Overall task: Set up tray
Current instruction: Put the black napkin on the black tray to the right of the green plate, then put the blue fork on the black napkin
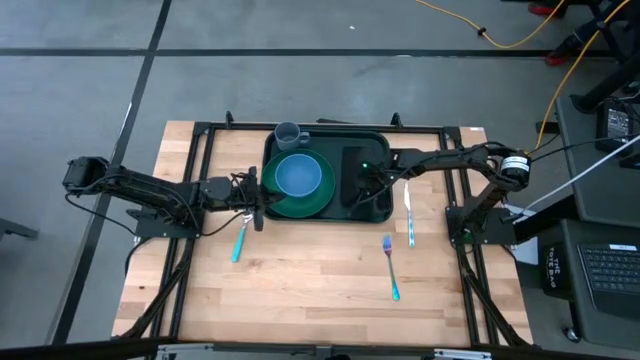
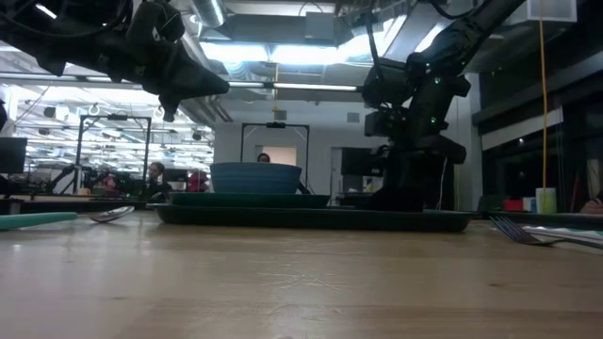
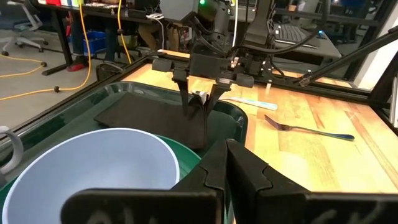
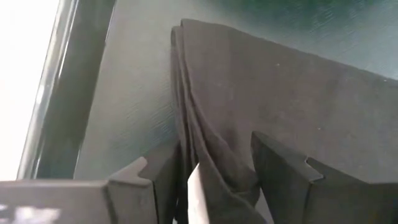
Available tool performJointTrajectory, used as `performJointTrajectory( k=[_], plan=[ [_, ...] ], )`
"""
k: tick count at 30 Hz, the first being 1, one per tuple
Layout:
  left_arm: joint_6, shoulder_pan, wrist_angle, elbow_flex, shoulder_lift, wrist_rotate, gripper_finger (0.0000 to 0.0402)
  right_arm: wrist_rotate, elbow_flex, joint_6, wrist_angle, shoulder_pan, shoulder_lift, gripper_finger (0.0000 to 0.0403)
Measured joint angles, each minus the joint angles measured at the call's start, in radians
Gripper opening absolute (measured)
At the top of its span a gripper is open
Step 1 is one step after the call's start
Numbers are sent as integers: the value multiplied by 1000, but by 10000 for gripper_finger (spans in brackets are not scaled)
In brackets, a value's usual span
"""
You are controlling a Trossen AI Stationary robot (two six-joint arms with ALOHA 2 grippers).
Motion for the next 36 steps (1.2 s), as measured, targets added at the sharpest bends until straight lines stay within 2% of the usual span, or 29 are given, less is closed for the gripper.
performJointTrajectory(
  k=[3, 8, 16, 19, 22, 25, 30, 36],
  plan=[
    [0, 0, 0, 0, 0, 0, 2, -8, 33, 2, -50, 0, 0, 191],
    [0, 0, 0, 0, 0, 0, 2, -78, 110, 50, -126, 0, 0, 191],
    [5, 0, 0, 0, 0, 0, 1, -63, 145, 60, -174, 2, 0, 191],
    [3, 0, 11, 0, 0, -32, 3, -58, 146, 111, -160, 11, 0, 191],
    [36, 8, 13, 0, -8, -51, 2, 13, 173, 158, -187, 27, 0, 188],
    [61, 24, 9, 0, -21, -13, 1, 77, 215, 162, -231, 46, 0, 171],
    [117, 62, -46, 0, -75, 103, 3, 88, 314, 209, -295, 82, 0, 125],
    [182, 108, -222, 0, -207, 112, 2, 88, 391, 314, -336, 131, 0, 61]
  ],
)
